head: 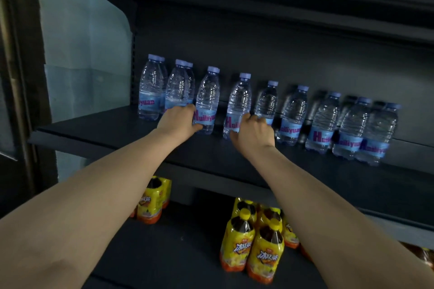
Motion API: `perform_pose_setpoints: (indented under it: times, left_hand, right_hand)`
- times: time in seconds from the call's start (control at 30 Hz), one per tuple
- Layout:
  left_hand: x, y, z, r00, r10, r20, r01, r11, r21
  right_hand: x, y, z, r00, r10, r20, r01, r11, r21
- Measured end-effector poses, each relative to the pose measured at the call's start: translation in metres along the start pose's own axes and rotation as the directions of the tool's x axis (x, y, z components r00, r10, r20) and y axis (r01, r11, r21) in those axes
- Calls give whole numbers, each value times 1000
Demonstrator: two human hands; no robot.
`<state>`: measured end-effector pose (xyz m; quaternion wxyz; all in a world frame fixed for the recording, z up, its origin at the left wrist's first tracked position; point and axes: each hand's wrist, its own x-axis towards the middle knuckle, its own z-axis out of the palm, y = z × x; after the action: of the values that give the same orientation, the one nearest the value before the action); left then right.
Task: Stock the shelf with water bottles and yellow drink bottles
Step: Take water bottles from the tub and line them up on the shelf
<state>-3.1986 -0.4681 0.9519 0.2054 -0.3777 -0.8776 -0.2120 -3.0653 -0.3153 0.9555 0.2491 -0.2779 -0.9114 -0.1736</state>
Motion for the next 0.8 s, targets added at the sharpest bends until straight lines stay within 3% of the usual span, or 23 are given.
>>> perform_pose_setpoints:
  times: [0.33, 0.53, 0.7, 0.8]
  left_hand:
    - [-116, -9, -59, 981, 94, -171, -87, 995, 46]
    - [-205, -32, -54, 943, 176, -284, -162, 984, 73]
    - [-289, -58, -5, 975, 128, -183, -123, 992, 39]
    - [-349, -77, 43, 994, 91, -65, -91, 996, 3]
  right_hand:
    - [-105, -58, -71, 988, -39, -147, 41, 999, 10]
    - [-184, -95, -68, 978, -109, -175, 112, 994, 12]
    - [-262, -127, -18, 979, -164, -124, 175, 982, 77]
    - [-317, -147, 29, 977, -210, 15, 207, 971, 123]
